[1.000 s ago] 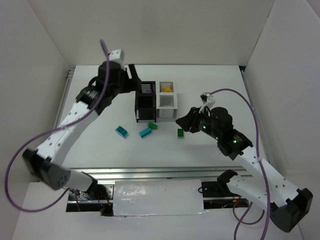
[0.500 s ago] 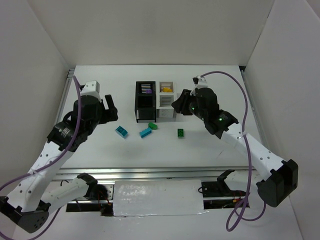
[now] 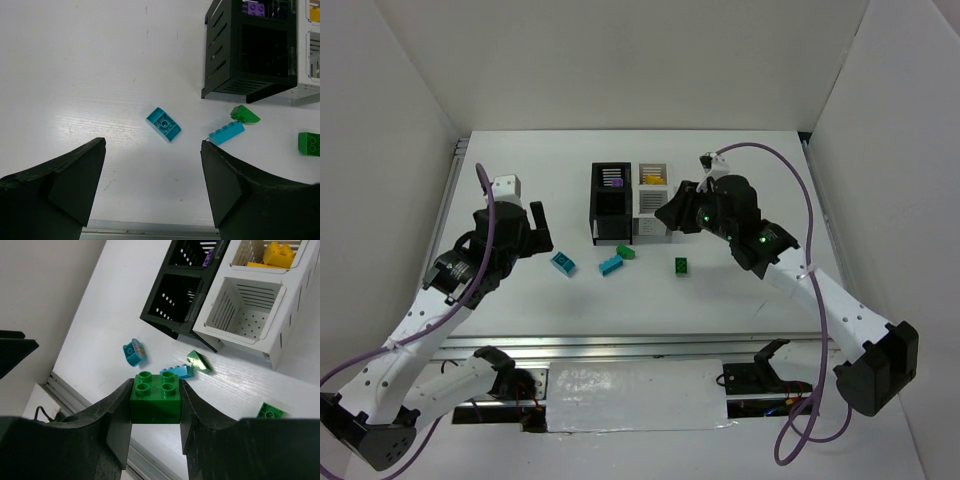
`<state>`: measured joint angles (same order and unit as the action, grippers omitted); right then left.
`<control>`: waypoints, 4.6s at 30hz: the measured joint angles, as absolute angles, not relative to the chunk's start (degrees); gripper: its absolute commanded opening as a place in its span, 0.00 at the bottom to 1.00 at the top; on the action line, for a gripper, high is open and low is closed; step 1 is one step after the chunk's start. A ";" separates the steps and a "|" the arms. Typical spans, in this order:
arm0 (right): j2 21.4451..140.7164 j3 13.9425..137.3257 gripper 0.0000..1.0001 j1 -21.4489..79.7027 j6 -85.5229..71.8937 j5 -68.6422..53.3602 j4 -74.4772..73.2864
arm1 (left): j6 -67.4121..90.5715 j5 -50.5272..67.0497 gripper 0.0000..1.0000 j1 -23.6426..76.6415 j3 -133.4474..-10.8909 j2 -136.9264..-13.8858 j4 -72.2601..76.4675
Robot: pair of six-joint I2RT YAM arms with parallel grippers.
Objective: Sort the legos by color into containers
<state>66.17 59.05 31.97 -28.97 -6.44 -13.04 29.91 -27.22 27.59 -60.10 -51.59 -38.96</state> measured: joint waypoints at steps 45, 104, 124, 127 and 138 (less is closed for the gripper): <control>82.48 75.81 0.01 31.88 -25.63 5.87 -23.46 | 28.47 -21.67 1.00 18.59 -59.22 -52.38 -37.80; 78.46 59.81 0.74 34.65 -32.56 15.97 -33.19 | 26.89 -16.49 0.99 17.65 -57.98 -52.66 -36.84; 96.75 57.43 0.61 36.25 -34.57 17.96 -28.05 | 26.68 -16.51 1.00 17.43 -57.95 -52.60 -36.84; 98.89 57.71 0.46 36.25 -34.50 17.19 -27.20 | 26.61 -16.51 1.00 17.43 -57.95 -52.51 -36.84; 95.90 57.84 0.00 38.65 -34.87 16.71 -26.89 | 25.63 -16.47 1.00 17.43 -57.95 -52.21 -36.84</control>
<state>95.90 57.84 38.65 -34.87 16.71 -26.89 25.63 -16.47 17.43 -57.95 -52.21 -36.84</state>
